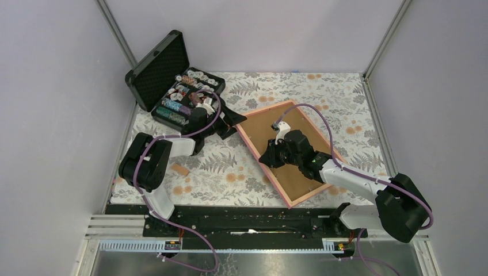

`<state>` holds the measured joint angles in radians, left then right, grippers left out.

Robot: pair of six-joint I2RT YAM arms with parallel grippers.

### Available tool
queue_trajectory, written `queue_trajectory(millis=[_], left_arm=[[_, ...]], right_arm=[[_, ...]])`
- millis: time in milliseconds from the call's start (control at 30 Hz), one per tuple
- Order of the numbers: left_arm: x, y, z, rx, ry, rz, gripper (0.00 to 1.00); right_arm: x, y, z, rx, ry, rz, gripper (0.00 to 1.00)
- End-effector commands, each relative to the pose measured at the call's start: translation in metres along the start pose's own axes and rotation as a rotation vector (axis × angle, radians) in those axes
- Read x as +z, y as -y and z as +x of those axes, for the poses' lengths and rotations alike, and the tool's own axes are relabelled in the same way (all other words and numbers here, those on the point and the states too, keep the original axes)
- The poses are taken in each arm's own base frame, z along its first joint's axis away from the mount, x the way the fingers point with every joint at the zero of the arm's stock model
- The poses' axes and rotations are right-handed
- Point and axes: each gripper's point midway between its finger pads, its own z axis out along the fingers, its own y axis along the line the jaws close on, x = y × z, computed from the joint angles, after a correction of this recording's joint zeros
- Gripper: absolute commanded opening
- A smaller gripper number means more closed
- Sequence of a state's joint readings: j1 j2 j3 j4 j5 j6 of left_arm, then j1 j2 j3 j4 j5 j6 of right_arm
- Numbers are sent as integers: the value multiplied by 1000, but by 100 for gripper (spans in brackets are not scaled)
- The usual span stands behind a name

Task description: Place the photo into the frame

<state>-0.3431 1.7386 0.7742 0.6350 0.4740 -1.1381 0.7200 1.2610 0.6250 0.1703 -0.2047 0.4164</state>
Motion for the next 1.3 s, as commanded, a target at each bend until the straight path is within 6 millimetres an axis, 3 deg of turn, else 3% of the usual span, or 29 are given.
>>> queue_trajectory(millis=[0, 233, 300, 400, 533, 733, 800, 900, 1033, 1167, 1267], left_arm=[[2, 38, -11, 65, 33, 113, 99], [15, 70, -1, 113, 7, 155, 99], [15, 63, 2, 103, 7, 137, 99], [11, 34, 4, 68, -6, 68, 99], [-18, 19, 0, 104, 41, 20, 99], [-68, 42, -26, 320, 138, -105, 99], [-86, 41, -35, 336, 157, -182, 99], [-113, 51, -53, 351, 202, -206, 99], [-142, 81, -72, 413, 259, -178, 99], [-159, 117, -85, 516, 290, -168, 99], [-167, 133, -92, 567, 305, -165, 99]], right_arm=[[-5, -24, -37, -19, 117, -95, 0], [-6, -23, -38, -21, 120, -85, 0], [-7, -23, -40, -23, 125, -81, 0], [-9, -23, -41, -24, 130, -76, 0], [-8, -19, -43, -19, 132, -50, 0], [-4, -12, -51, 36, 115, 23, 0], [-3, -12, -56, 55, 108, 40, 0], [-3, -16, -70, 80, 103, 61, 0], [-10, -29, -98, 96, 86, 81, 0], [-25, -40, -148, 150, 128, 71, 0], [-37, -53, -187, 232, 160, -25, 0]])
